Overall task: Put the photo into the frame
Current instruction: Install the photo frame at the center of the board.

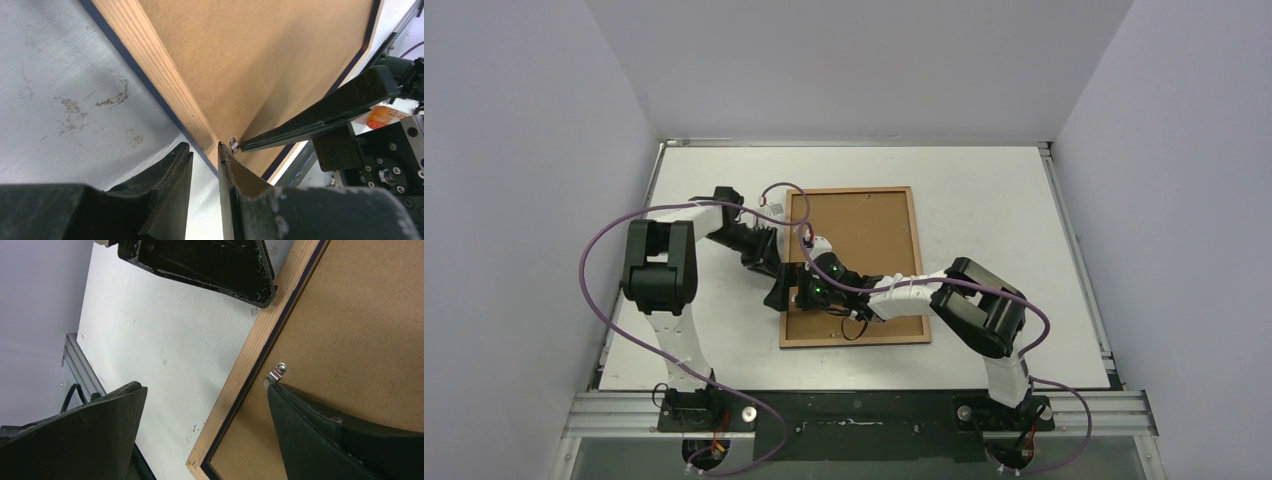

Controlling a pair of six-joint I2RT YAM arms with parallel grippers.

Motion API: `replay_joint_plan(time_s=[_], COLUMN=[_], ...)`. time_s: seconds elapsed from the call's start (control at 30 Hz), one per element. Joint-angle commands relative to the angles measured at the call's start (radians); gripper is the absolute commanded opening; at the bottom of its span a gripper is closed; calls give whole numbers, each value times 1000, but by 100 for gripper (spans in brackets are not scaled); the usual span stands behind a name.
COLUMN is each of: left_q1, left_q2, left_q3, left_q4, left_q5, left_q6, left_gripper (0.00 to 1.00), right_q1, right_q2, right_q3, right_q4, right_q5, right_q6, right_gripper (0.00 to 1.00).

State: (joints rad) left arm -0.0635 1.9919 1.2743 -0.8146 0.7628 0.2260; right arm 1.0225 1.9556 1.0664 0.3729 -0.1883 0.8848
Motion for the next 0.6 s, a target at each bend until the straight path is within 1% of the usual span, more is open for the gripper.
replay_joint_plan(time_s=[0.0,0.37,0.57], left_q1=[7,1,2], left_q2=[-45,25,34], left_q3=[26,28,26], left_q4=[-6,41,47], left_q5=[84,29,9], left_q6=[23,-8,-13], left_gripper=[25,24,18], right_q1=[6,4,1], right_q2=[15,28,34], right_q3=[25,36,39], right_q4=[8,-1,2], right_q5=[-7,-15,-17], right_q6=[5,3,3], right_gripper=[98,98,98])
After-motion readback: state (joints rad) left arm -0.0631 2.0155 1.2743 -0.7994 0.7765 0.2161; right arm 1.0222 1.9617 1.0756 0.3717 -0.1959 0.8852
